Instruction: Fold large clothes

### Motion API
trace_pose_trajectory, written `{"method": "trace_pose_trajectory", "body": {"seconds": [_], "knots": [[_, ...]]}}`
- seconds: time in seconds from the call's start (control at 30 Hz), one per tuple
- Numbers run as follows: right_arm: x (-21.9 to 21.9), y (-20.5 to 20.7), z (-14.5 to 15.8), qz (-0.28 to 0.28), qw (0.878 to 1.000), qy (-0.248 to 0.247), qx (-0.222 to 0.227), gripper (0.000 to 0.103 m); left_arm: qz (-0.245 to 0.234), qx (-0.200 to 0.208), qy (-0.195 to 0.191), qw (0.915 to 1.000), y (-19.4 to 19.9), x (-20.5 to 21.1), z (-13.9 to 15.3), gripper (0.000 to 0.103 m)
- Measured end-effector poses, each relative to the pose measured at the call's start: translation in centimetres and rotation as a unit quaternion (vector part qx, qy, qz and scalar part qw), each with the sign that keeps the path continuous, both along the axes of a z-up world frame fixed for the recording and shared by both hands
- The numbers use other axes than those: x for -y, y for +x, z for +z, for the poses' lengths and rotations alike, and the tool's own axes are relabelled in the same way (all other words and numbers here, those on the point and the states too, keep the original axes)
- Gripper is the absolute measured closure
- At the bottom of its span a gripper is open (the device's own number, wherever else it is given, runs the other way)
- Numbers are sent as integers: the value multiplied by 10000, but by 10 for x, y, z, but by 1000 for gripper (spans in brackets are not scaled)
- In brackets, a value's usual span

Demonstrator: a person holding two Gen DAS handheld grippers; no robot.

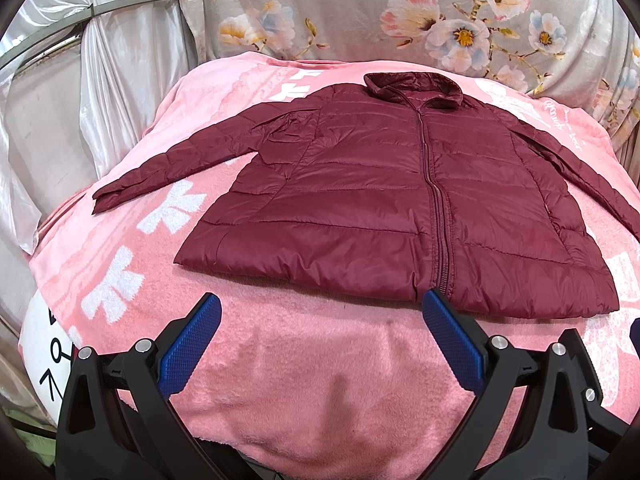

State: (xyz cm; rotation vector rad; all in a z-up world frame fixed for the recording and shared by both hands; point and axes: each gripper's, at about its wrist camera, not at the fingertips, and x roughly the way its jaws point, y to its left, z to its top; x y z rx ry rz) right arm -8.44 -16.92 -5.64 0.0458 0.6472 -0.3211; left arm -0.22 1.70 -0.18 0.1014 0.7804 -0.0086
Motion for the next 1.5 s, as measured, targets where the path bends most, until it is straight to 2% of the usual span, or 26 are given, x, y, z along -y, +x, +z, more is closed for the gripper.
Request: {"method": "trace_pose_trajectory", "body": {"seconds": [0.33,0.47,0.57,0.77,0.9,1.03,1.2,1.27,1.3,1.37,1.43,1.47,1.5], "knots": [[1,1,-2,68,10000,59,18,5,-25,-8,0,10000,1,-1,-2,5],[24,7,-7,315,9975,632,22,5,-167,42,-248,9995,9,-5,-1,5],[77,13,-4,-75,9948,993,223,5,5,113,-400,9991,23,-16,4,5],[197,24,8,-1249,9837,1119,650,5,339,-35,-431,9985,64,-28,15,5],[281,19,4,-2195,9646,1187,850,5,676,72,-349,9971,89,-35,21,5],[352,19,-15,-2801,9401,1751,837,7,826,138,-302,9960,110,-35,23,5],[409,21,-42,-3112,9054,2717,981,30,954,53,-59,9954,135,-27,14,5],[420,22,-44,-3231,8950,2845,1163,33,973,34,-38,9952,142,-26,11,5],[424,24,-42,-3278,8943,2807,1185,37,985,22,-11,9951,145,-25,9,5],[432,33,-40,-3347,8932,2755,1195,51,998,-2,28,9950,153,-24,6,5],[439,44,-37,-3382,8927,2721,1209,88,1008,-12,48,9949,159,-22,3,5],[441,51,-33,-3366,8947,2672,1215,94,995,-6,46,9950,161,-22,3,5],[442,62,-27,-3363,8971,2580,1244,96,975,0,57,9952,165,-21,2,5]]}}
